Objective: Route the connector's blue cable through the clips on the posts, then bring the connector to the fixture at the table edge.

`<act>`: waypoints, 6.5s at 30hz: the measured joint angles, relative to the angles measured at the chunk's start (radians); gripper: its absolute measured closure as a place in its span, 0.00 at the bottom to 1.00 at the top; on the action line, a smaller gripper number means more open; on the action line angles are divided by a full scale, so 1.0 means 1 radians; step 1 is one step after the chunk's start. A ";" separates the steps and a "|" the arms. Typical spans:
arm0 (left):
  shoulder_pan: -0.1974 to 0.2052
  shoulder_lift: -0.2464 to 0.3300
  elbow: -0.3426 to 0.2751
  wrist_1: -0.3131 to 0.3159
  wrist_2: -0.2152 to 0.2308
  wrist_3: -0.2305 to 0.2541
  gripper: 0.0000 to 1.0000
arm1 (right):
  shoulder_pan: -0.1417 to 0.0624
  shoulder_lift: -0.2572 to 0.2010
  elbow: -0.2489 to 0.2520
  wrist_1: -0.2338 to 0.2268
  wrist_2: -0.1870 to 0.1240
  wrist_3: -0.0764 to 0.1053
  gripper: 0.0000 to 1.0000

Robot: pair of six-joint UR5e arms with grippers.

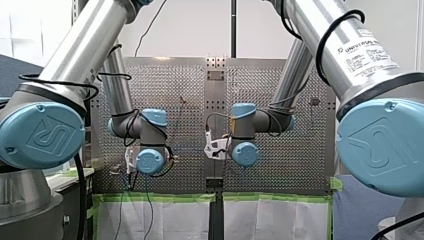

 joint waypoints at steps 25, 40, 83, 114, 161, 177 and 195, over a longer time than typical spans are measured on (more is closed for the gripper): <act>-0.001 -0.001 0.000 0.001 -0.001 0.001 1.00 | 0.011 0.101 -0.035 0.138 0.097 0.061 1.00; -0.092 0.074 0.013 -0.041 -0.080 0.039 1.00 | 0.023 -0.005 -0.084 0.233 0.041 0.148 1.00; 0.052 0.436 0.246 -0.412 -0.111 0.056 1.00 | -0.118 -0.313 -0.262 0.538 -0.115 0.163 1.00; 0.233 0.298 0.378 -0.423 0.164 0.069 1.00 | -0.177 -0.196 -0.370 0.549 -0.168 0.166 1.00; 0.281 0.194 0.469 -0.434 0.276 0.053 1.00 | -0.212 -0.164 -0.380 0.523 -0.205 0.169 1.00; 0.272 0.194 0.493 -0.499 0.260 0.062 1.00 | -0.213 -0.162 -0.380 0.531 -0.235 0.162 1.00; 0.267 0.219 0.493 -0.584 0.207 0.078 1.00 | -0.196 -0.163 -0.380 0.538 -0.265 0.152 1.00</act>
